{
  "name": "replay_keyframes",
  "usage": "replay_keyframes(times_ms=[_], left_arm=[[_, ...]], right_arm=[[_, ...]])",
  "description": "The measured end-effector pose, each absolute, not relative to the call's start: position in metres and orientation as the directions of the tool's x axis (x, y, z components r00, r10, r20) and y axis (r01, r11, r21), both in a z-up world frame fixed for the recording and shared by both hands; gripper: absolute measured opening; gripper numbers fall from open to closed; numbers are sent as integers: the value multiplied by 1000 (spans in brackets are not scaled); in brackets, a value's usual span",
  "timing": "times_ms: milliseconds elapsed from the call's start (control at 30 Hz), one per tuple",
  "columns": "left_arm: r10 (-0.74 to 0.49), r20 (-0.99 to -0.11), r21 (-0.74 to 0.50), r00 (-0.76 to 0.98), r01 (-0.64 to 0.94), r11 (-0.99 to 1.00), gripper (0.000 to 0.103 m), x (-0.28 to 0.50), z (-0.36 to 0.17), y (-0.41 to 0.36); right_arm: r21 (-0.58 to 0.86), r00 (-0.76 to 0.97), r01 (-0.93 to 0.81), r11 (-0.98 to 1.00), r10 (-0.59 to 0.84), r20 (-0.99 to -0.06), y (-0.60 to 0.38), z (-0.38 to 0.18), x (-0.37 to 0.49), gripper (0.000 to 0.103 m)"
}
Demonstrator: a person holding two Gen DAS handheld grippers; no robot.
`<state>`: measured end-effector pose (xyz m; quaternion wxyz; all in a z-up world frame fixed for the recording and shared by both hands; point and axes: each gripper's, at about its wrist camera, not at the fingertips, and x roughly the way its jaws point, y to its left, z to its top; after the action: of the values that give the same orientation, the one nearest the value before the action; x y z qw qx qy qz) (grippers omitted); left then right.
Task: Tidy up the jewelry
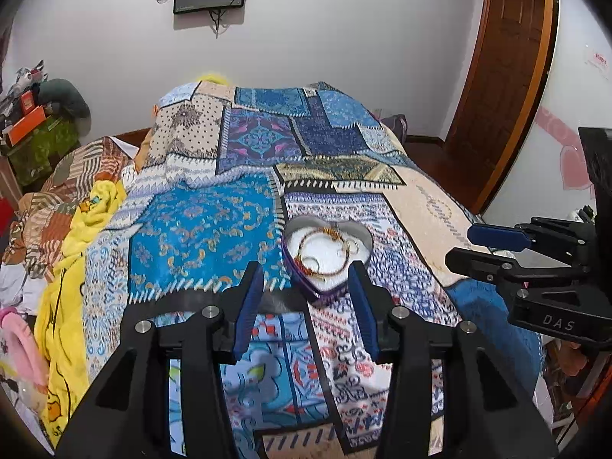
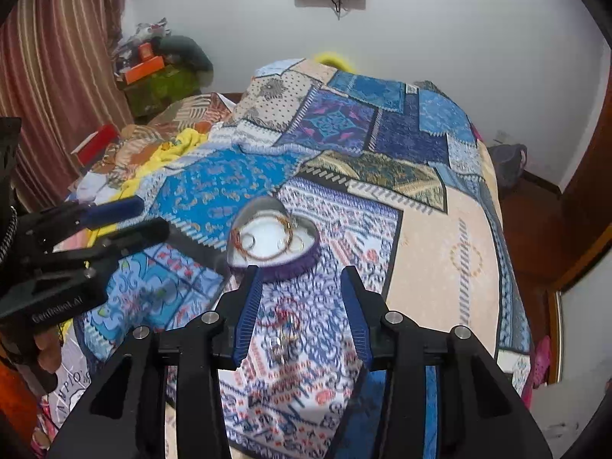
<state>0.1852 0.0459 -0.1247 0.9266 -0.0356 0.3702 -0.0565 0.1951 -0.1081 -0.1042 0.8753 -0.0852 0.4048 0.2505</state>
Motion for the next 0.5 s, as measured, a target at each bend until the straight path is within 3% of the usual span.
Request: replay_keyframes(times_ms=[500], left_arm=[[-154,-779,-90,608,135,987,45,171,-181,14]], right_arm=[[111,401,-496,861,340,-850,-116,-168,183,39]])
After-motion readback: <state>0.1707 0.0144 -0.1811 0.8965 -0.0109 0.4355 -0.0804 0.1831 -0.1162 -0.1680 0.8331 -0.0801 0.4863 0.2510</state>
